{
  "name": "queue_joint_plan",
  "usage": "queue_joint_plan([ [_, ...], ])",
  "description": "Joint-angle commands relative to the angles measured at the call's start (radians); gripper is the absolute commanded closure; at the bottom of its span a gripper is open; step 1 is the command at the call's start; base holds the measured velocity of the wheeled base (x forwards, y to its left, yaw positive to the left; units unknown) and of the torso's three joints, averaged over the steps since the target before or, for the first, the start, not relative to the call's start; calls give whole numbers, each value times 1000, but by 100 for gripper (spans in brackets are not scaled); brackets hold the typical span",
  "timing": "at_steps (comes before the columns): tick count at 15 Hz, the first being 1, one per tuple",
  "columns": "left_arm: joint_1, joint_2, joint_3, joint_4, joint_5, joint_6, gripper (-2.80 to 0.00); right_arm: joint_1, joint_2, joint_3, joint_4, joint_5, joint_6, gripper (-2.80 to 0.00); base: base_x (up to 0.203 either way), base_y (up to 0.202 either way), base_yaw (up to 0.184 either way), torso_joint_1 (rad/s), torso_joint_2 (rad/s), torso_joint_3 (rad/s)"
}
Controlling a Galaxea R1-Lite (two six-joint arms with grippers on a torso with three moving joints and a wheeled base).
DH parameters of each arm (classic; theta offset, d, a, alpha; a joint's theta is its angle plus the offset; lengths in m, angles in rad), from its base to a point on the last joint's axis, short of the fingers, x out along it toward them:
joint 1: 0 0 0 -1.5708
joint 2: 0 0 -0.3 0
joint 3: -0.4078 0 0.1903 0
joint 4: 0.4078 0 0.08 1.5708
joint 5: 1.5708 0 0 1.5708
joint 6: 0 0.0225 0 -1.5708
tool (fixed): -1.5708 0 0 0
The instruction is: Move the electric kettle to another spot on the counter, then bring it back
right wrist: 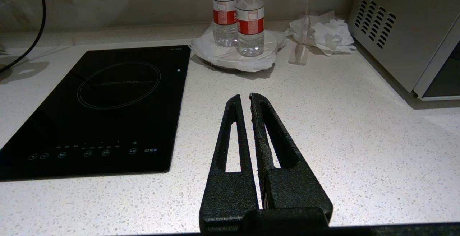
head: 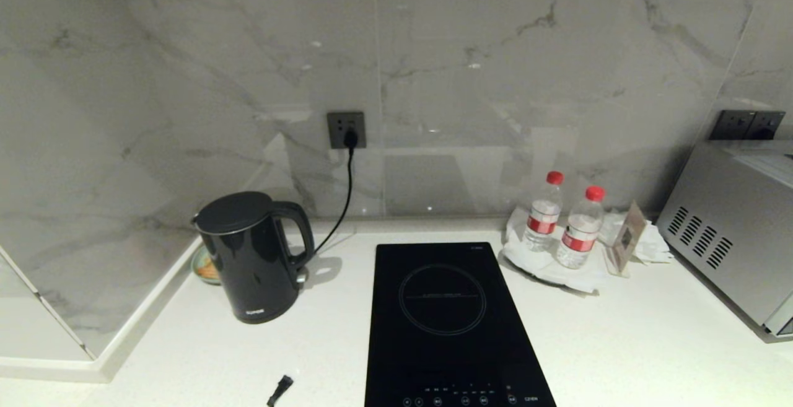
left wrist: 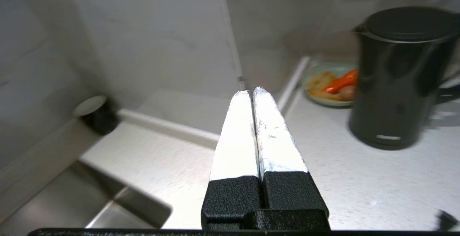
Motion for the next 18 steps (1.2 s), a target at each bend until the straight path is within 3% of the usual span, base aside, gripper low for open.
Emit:
queue_joint_plan([
  [1, 8, -193, 64, 16, -120, 5, 0, 0, 2, 0, 0, 0, 0, 0, 0, 0, 0, 0, 0, 0],
  [4, 8, -333, 166, 156, -343, -9, 0, 0, 2, 0, 0, 0, 0, 0, 0, 0, 0, 0, 0, 0],
  [6, 7, -335, 223, 178, -495, -35, 0, 0, 2, 0, 0, 0, 0, 0, 0, 0, 0, 0, 0, 0],
  [7, 7, -334, 248, 177, -529, -74, 0, 0, 2, 0, 0, -2, 0, 0, 0, 0, 0, 0, 0, 0],
  [9, 7, -333, 253, 176, -538, -112, 0, 0, 2, 0, 0, 0, 0, 0, 0, 0, 0, 0, 0, 0],
  [11, 7, -330, 251, 177, -541, -88, 0, 0, 2, 0, 0, 0, -2, 0, 0, 0, 0, 0, 0, 0],
  [18, 7, -332, 251, 176, -530, -97, 0, 0, 0, 0, 0, 0, -2, 0, 0, 0, 0, -1, 0, -29],
])
